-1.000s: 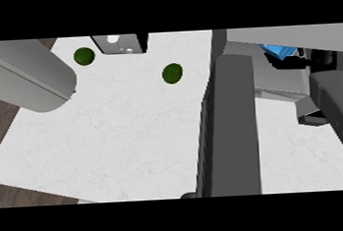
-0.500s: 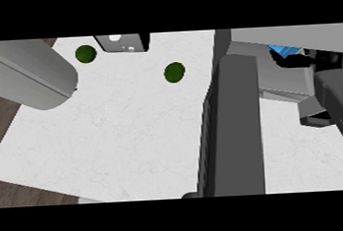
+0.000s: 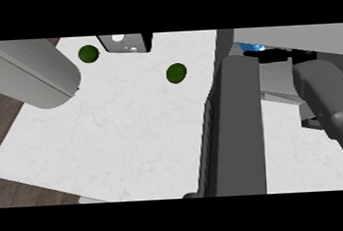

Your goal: Pick up the milk, place it into the microwave and close the microwave

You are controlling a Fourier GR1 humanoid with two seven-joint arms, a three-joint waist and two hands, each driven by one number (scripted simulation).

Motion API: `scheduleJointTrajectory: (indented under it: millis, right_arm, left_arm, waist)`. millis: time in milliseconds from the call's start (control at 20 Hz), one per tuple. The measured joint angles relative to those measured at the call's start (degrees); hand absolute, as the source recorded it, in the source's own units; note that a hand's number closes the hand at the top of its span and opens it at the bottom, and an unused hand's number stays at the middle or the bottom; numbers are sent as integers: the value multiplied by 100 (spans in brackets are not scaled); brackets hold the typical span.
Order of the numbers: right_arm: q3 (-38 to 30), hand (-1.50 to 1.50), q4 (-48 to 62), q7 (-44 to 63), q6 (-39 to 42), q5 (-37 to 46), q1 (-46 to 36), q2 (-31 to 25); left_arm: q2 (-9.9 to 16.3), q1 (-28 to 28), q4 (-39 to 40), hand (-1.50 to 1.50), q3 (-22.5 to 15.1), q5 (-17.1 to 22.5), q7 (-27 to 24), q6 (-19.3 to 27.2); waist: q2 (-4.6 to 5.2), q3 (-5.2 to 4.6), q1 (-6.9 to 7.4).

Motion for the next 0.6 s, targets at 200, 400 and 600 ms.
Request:
scheduleJointTrajectory:
  millis: [200,400,600]
  right_arm:
    - [124,-150,60,266,-219,132,-201,226]
    - [139,-150,65,495,-505,155,-408,485]
    - [214,-150,41,539,-650,254,-537,611]
  left_arm:
    - [5,-50,91,-150,-20,-81,-20,-49]
    - [-22,-114,170,-150,-79,-162,-24,-60]
    - [-18,-124,247,-150,-130,-227,-10,-115]
  waist:
    - [-28,-13,24]
    - [-48,-17,3]
    - [-71,-18,-68]
